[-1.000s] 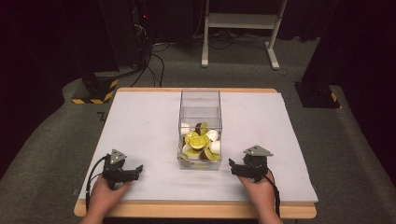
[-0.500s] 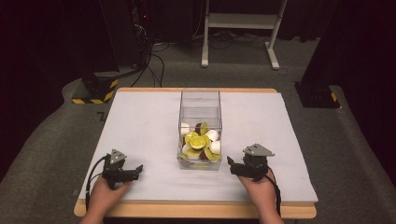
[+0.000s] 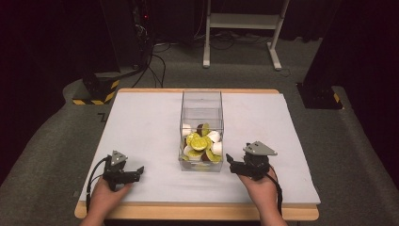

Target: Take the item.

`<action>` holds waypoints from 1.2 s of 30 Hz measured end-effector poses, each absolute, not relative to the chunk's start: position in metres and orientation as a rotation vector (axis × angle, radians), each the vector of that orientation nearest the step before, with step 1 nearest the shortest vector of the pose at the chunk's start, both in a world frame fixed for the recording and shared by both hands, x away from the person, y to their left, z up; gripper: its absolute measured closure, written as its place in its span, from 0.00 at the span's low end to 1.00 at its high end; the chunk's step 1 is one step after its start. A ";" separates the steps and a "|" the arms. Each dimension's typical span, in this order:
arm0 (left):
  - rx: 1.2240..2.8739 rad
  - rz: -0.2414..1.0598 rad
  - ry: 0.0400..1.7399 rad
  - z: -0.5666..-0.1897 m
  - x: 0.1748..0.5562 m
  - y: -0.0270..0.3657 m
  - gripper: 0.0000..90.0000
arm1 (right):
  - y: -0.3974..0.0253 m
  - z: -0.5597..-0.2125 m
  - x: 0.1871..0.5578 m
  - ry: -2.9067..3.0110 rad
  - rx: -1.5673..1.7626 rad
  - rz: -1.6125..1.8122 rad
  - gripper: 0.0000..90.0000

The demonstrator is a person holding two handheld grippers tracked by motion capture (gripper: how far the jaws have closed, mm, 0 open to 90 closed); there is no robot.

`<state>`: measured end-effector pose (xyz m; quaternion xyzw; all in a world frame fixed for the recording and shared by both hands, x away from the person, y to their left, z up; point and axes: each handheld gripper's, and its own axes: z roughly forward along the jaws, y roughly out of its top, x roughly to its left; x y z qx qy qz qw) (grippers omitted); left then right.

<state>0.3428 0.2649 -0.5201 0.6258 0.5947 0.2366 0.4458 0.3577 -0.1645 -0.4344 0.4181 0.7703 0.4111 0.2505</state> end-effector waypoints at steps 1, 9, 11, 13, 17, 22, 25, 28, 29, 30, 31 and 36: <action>1.550 0.586 1.473 -0.520 0.343 0.265 0.11 | -0.165 -0.433 0.358 2.093 1.135 1.124 0.17; 1.548 0.586 1.473 -0.520 0.343 0.265 0.11 | -0.159 -0.417 0.360 2.080 1.123 1.165 0.17; 1.547 0.586 1.473 -0.520 0.343 0.265 0.11 | -0.156 -0.414 0.361 2.085 1.115 1.172 0.17; 1.546 0.586 1.473 -0.520 0.343 0.265 0.11 | -0.153 -0.412 0.362 2.088 1.108 1.183 0.17; 1.543 0.585 1.474 -0.520 0.343 0.265 0.11 | -0.148 -0.411 0.363 2.097 1.093 1.191 0.17; 1.547 0.586 1.473 -0.520 0.343 0.265 0.11 | -0.139 -0.408 0.366 2.117 1.071 1.195 0.17; 1.544 0.585 1.473 -0.520 0.343 0.265 0.11 | -0.136 -0.408 0.367 2.124 1.065 1.196 0.17; 1.547 0.586 1.473 -0.520 0.343 0.265 0.11 | -0.130 -0.408 0.369 2.136 1.053 1.200 0.17; 1.547 0.586 1.473 -0.520 0.343 0.265 0.11 | -0.128 -0.408 0.369 2.140 1.049 1.196 0.17; 1.543 0.585 1.474 -0.520 0.343 0.265 0.11 | -0.127 -0.408 0.369 2.144 1.052 1.196 0.17; 1.542 0.585 1.474 -0.520 0.343 0.265 0.11 | -0.125 -0.408 0.370 2.147 1.049 1.196 0.17; 1.543 0.585 1.474 -0.520 0.343 0.265 0.11 | -0.117 -0.409 0.372 2.165 1.045 1.193 0.17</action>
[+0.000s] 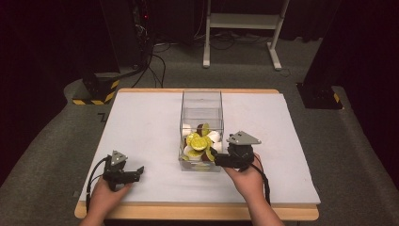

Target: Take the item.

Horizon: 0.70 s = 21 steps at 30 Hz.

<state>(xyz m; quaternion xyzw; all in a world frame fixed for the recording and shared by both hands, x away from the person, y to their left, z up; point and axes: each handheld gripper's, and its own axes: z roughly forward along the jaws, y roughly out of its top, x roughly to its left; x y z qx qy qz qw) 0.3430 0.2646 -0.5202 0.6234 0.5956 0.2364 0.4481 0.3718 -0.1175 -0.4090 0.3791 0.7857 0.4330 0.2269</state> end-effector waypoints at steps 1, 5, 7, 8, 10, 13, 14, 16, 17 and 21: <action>1.542 0.585 1.474 -0.520 0.343 0.265 0.11 | -0.116 -0.409 0.373 2.169 1.035 1.195 0.17; 1.543 0.585 1.474 -0.520 0.343 0.265 0.11 | -0.110 -0.410 0.374 2.178 1.022 1.198 0.17; 1.542 0.585 1.474 -0.520 0.343 0.265 0.11 | -0.106 -0.411 0.375 2.184 1.020 1.199 0.17; 1.542 0.585 1.474 -0.520 0.343 0.265 0.11 | -0.106 -0.411 0.375 2.184 1.020 1.199 0.17; 1.547 0.585 1.473 -0.520 0.343 0.265 0.11 | -0.102 -0.411 0.375 2.191 1.013 1.198 0.17; 1.550 0.585 1.473 -0.520 0.343 0.265 0.11 | -0.099 -0.411 0.376 2.197 1.000 1.194 0.17; 1.550 0.585 1.473 -0.520 0.343 0.265 0.11 | -0.097 -0.411 0.376 2.201 0.996 1.191 0.17; 1.549 0.585 1.473 -0.520 0.343 0.265 0.11 | -0.095 -0.412 0.376 2.204 1.000 1.189 0.17; 1.549 0.585 1.473 -0.520 0.343 0.265 0.11 | -0.094 -0.412 0.376 2.206 1.003 1.190 0.17; 1.551 0.586 1.473 -0.520 0.343 0.265 0.11 | -0.089 -0.414 0.378 2.215 0.994 1.190 0.17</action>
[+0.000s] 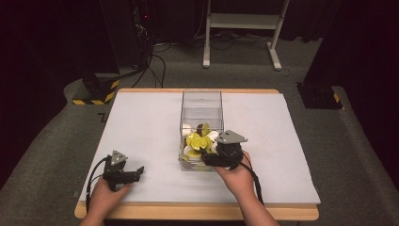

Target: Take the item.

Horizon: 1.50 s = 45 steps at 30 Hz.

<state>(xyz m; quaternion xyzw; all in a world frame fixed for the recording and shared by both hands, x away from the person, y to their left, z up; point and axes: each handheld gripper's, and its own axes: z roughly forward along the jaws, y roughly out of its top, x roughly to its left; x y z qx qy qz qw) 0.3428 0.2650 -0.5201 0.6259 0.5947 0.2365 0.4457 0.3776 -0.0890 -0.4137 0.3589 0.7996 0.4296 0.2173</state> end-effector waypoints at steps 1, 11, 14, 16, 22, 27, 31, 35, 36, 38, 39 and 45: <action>1.549 0.585 1.474 -0.520 0.343 0.265 0.11 | -0.088 -0.414 0.378 2.217 0.988 1.190 0.17; 1.548 0.585 1.474 -0.520 0.343 0.265 0.11 | -0.076 -0.415 0.379 2.243 0.986 1.183 0.18; 1.547 0.585 1.474 -0.520 0.343 0.265 0.11 | -0.074 -0.416 0.380 2.251 0.984 1.180 0.18; 1.548 0.585 1.474 -0.520 0.343 0.265 0.11 | -0.072 -0.417 0.382 2.260 0.988 1.180 0.19; 1.549 0.585 1.474 -0.520 0.343 0.265 0.11 | -0.066 -0.418 0.385 2.277 0.983 1.174 0.21; 1.548 0.585 1.474 -0.520 0.343 0.265 0.11 | -0.061 -0.419 0.387 2.291 0.994 1.180 0.22; 1.547 0.585 1.474 -0.520 0.343 0.265 0.11 | -0.058 -0.418 0.390 2.301 0.990 1.168 0.24; 1.545 0.585 1.473 -0.520 0.343 0.265 0.11 | -0.056 -0.418 0.395 2.311 1.003 1.152 0.26; 1.547 0.585 1.474 -0.520 0.343 0.265 0.11 | -0.056 -0.418 0.396 2.318 1.005 1.147 0.27; 1.547 0.585 1.474 -0.520 0.343 0.265 0.11 | -0.054 -0.419 0.399 2.329 1.011 1.133 0.27; 1.547 0.585 1.474 -0.520 0.343 0.265 0.11 | -0.054 -0.420 0.400 2.332 1.015 1.124 0.28; 1.547 0.585 1.473 -0.520 0.343 0.265 0.11 | -0.054 -0.421 0.403 2.359 1.027 1.094 0.33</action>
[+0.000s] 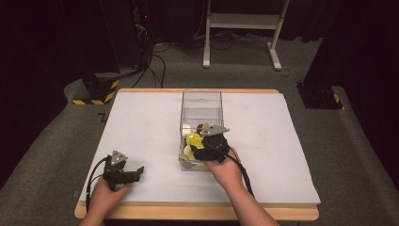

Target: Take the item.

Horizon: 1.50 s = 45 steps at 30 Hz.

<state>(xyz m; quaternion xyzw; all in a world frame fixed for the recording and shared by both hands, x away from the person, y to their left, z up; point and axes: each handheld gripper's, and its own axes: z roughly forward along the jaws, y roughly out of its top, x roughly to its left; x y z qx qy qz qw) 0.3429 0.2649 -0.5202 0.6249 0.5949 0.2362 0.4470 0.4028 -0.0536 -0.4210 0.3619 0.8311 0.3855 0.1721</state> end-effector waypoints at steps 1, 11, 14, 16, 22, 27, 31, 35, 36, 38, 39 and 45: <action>1.547 0.585 1.473 -0.520 0.343 0.265 0.11 | -0.054 -0.421 0.403 2.363 1.031 1.090 0.33; 1.546 0.585 1.473 -0.520 0.343 0.265 0.11 | -0.051 -0.423 0.402 2.393 1.006 1.053 0.38; 1.546 0.585 1.473 -0.520 0.343 0.265 0.11 | -0.051 -0.423 0.401 2.399 1.001 1.055 0.41; 1.546 0.585 1.473 -0.520 0.343 0.265 0.11 | -0.051 -0.423 0.401 2.399 0.993 1.048 0.41; 1.545 0.585 1.473 -0.520 0.343 0.265 0.11 | -0.051 -0.423 0.401 2.400 0.989 1.055 0.42; 1.549 0.585 1.473 -0.520 0.343 0.265 0.11 | -0.052 -0.422 0.399 2.389 0.990 1.079 0.42; 1.549 0.585 1.473 -0.520 0.343 0.265 0.11 | -0.054 -0.421 0.395 2.372 0.966 1.096 0.42; 1.549 0.585 1.472 -0.520 0.343 0.265 0.11 | -0.054 -0.421 0.391 2.356 0.946 1.116 0.42; 1.548 0.585 1.473 -0.520 0.343 0.265 0.11 | -0.055 -0.421 0.390 2.350 0.943 1.125 0.42; 1.550 0.585 1.472 -0.520 0.343 0.265 0.11 | -0.055 -0.423 0.389 2.342 0.947 1.146 0.42; 1.547 0.585 1.473 -0.520 0.343 0.265 0.11 | -0.056 -0.424 0.389 2.338 0.948 1.156 0.42; 1.551 0.585 1.471 -0.520 0.343 0.265 0.11 | -0.060 -0.422 0.386 2.319 0.957 1.209 0.42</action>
